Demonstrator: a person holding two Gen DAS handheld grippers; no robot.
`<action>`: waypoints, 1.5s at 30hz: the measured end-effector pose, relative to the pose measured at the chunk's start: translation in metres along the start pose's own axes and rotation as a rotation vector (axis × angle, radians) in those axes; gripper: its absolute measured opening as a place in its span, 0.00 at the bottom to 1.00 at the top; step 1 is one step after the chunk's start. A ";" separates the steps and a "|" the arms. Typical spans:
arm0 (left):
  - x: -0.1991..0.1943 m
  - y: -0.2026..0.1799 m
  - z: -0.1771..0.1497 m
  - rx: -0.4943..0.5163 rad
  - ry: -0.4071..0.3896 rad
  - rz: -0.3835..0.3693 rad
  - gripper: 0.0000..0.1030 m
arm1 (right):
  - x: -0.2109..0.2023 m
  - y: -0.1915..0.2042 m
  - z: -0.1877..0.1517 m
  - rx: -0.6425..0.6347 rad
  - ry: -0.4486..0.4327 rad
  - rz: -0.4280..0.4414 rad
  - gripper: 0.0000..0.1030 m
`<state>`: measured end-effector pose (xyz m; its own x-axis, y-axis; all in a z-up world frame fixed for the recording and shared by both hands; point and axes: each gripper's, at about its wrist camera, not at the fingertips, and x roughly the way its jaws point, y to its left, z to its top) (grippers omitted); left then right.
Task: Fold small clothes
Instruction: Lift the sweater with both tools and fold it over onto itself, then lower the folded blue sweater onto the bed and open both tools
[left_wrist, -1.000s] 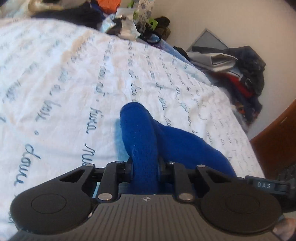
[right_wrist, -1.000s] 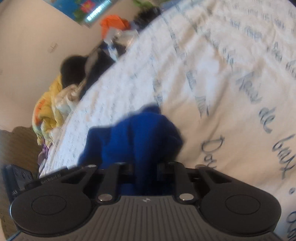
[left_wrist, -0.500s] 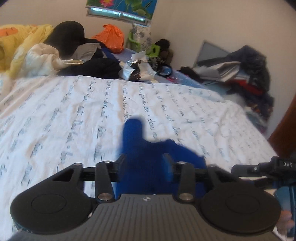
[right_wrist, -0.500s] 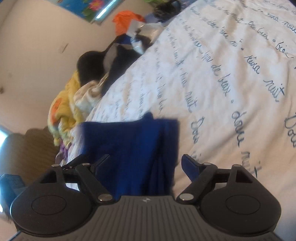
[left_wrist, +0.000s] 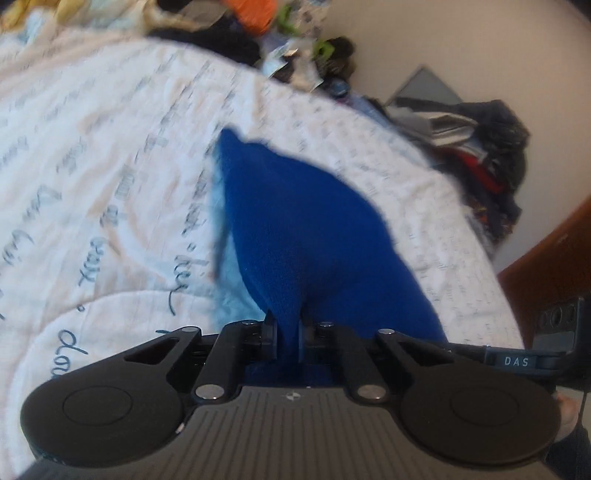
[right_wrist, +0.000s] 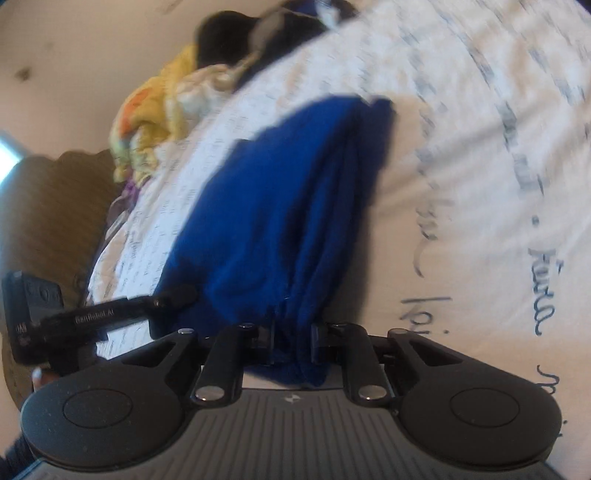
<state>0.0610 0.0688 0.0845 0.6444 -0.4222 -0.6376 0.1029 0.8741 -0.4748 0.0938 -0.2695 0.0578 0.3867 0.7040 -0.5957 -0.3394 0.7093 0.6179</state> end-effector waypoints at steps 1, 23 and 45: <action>-0.012 -0.005 -0.003 0.031 -0.012 -0.016 0.09 | -0.014 0.008 -0.003 -0.025 -0.019 0.016 0.15; 0.088 -0.005 0.063 0.202 -0.049 0.203 0.16 | 0.061 -0.023 0.067 0.058 -0.106 -0.093 0.14; -0.019 0.013 -0.067 0.072 0.070 0.048 0.60 | -0.007 -0.020 -0.045 0.112 0.023 -0.001 0.83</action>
<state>-0.0003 0.0723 0.0497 0.5954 -0.3930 -0.7008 0.1291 0.9077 -0.3994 0.0593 -0.2870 0.0264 0.3669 0.7050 -0.6069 -0.2403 0.7021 0.6703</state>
